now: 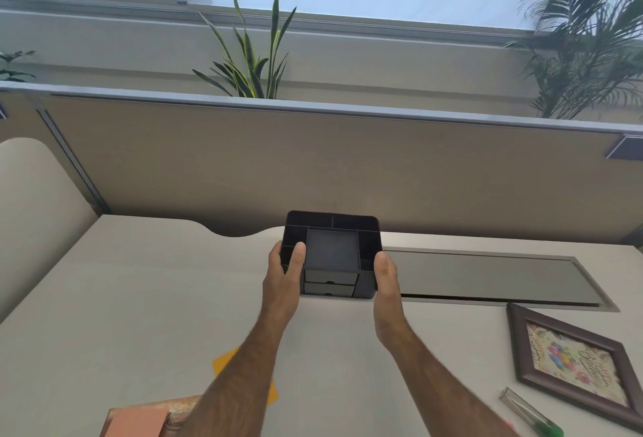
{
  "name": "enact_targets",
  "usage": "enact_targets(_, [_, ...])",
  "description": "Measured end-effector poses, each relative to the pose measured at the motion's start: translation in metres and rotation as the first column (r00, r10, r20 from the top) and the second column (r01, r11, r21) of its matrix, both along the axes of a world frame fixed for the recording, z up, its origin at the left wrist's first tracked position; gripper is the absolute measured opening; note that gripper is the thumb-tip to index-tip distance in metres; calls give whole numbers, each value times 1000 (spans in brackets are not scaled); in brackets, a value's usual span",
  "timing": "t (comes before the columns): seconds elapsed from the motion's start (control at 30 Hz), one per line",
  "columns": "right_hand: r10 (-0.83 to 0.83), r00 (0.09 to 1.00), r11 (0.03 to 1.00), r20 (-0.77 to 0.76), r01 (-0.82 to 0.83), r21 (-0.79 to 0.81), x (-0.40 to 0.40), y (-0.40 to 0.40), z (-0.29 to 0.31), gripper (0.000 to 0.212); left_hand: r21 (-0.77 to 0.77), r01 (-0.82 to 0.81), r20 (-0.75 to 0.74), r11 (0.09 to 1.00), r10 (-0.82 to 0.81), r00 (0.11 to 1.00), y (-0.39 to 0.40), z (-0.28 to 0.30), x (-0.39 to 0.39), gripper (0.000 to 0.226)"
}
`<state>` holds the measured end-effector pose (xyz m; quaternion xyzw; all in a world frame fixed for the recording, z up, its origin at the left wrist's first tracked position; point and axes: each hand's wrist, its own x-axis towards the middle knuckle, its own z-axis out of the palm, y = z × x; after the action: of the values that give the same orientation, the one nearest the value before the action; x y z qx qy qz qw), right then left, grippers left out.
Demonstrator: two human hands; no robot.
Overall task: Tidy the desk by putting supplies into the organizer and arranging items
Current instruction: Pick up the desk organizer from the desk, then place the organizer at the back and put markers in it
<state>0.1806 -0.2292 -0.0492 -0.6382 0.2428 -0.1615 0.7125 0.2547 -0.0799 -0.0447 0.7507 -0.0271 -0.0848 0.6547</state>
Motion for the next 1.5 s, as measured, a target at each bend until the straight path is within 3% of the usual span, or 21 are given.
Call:
enact_targets(0.07, [-1,1000,1000,-6,1,9,0,0,2,47,-13,12,-16,1000,-12,1000,0,1,1,77])
enact_targets(0.13, [13,1000,1000,-9,-13,-7,-1,-1,5,60,-9,20,-31,1000,-21,999,0,3,1,78])
enact_targets(0.27, [20,999,1000,-33,-20,-17,-3,-4,8,84,36,35,-61,999,-33,998,6,4,4,104])
enact_targets(0.43, [5,1000,999,-24,-6,-40,-8,-7,12,94,77,18,-69,997,-13,998,16,14,-3,101])
enact_targets(0.63, [-7,996,996,-87,0,-92,-37,-10,14,74,165,36,-65,986,-26,998,39,11,-21,100])
enact_targets(0.77, [-33,993,993,-114,19,-120,-69,-1,15,88,227,57,-70,972,-42,997,58,7,-38,92])
enact_targets(0.87, [-69,985,984,-156,42,-171,-89,8,8,70,319,95,-46,943,-85,995,76,4,-52,81])
enact_targets(1.0, [-72,978,979,-195,31,-203,-115,32,2,59,519,155,22,840,-195,981,107,0,-77,62])
enact_targets(1.1, [-68,971,971,-228,13,-237,-134,51,-1,54,736,239,53,633,-406,912,134,-7,-96,56])
enact_targets(1.2, [-50,967,970,-249,-13,-244,-153,65,-4,48,819,333,23,466,-608,793,158,-13,-115,62])
enact_targets(1.33, [-19,966,974,-258,-40,-221,-171,80,-4,40,799,364,83,479,-687,722,188,-16,-136,46])
enact_targets(1.47, [20,962,979,-272,-74,-189,-180,96,-4,33,875,362,9,321,-759,651,203,-21,-142,37])
enact_targets(1.5, [32,961,979,-276,-85,-183,-181,99,-4,31,883,342,32,323,-766,642,204,-24,-141,32])
